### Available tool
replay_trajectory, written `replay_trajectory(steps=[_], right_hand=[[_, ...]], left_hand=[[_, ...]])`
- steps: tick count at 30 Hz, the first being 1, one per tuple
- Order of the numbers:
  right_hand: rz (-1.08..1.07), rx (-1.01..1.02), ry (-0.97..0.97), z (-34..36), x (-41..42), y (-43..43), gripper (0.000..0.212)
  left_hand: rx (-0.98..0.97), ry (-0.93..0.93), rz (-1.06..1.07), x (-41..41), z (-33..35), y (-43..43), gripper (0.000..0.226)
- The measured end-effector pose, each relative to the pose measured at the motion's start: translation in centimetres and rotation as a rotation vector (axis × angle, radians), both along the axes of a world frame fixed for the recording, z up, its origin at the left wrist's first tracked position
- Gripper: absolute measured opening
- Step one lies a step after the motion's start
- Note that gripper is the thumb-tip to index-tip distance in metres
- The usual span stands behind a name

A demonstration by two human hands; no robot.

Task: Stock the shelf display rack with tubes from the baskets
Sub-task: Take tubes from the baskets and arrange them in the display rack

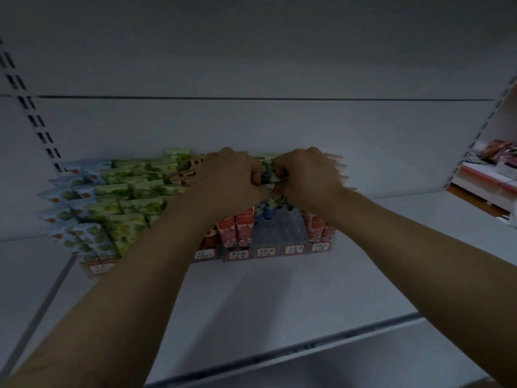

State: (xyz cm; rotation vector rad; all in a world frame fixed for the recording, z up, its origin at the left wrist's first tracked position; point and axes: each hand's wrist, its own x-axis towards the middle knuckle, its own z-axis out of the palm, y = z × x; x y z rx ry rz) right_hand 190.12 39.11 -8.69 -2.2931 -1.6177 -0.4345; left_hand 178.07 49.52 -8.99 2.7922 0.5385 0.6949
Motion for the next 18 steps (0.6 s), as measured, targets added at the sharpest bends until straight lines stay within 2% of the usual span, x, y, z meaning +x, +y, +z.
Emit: replay_trajectory(steps=[5,6,9,18], right_hand=[[-0.012,-0.018,0.023,0.2,-0.3,0.1,0.047],[-0.013,-0.019,0.026,0.1,-0.3,0.1,0.044],[-0.034,-0.083,-0.007,-0.7,-0.4,0.0,0.014],[0.001,-0.087,0.026,-0.2,0.4,0.3,0.022]], left_hand=[[-0.018,0.019,-0.006,0.0,0.1,0.0,0.032],[-0.023,0.016,-0.006,0.0,0.2,-0.1,0.033],[-0.018,0.007,-0.01,0.0,0.2,-0.2,0.036],[-0.033,-0.037,-0.005,0.1,-0.5,0.0,0.02]])
